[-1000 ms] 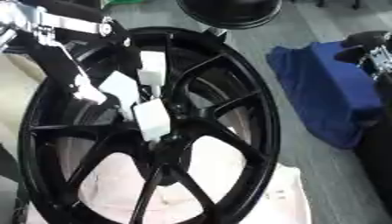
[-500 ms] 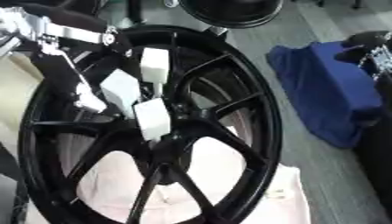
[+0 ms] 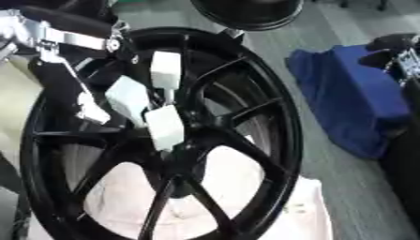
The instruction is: Pull the pin out of the wheel hub.
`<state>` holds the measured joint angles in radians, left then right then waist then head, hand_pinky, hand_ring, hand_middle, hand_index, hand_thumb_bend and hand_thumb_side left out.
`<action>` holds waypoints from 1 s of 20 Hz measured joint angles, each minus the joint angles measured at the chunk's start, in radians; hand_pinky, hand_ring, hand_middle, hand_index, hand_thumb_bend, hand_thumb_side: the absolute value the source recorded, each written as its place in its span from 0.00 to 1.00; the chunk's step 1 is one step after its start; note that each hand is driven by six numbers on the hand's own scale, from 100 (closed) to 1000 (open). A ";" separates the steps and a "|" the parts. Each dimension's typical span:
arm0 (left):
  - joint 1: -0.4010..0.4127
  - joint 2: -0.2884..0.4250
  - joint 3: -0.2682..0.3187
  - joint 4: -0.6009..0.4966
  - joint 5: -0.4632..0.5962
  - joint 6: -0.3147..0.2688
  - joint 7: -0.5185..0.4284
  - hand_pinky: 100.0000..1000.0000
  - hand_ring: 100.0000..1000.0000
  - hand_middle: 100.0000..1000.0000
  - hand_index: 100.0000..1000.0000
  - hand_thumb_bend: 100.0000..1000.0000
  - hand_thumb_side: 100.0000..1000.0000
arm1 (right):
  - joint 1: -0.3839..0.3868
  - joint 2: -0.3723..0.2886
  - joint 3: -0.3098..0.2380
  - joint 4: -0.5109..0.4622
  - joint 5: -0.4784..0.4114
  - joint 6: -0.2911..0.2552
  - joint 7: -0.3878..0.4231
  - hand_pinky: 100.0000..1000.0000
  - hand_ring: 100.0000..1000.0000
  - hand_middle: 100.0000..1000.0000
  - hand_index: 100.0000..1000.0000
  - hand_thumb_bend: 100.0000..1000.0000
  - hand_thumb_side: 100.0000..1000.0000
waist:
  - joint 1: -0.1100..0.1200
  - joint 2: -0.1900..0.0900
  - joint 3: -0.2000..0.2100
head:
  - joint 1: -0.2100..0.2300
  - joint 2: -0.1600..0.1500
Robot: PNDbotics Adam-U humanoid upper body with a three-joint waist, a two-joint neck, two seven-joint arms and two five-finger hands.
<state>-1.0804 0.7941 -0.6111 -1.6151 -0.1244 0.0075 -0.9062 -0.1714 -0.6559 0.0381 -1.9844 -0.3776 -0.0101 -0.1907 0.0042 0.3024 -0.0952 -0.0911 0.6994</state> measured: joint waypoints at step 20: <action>0.002 0.008 -0.001 0.000 0.009 -0.003 -0.002 0.86 0.59 0.52 0.68 0.25 0.06 | 0.001 0.002 0.000 0.000 0.000 0.003 -0.004 0.79 0.62 0.61 0.64 0.00 0.50 | -0.001 0.005 0.003 | -0.034 -0.026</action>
<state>-1.0789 0.8019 -0.6125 -1.6154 -0.1159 0.0042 -0.9083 -0.1704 -0.6542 0.0383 -1.9844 -0.3776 -0.0069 -0.1951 0.0032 0.3077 -0.0927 -0.1249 0.6735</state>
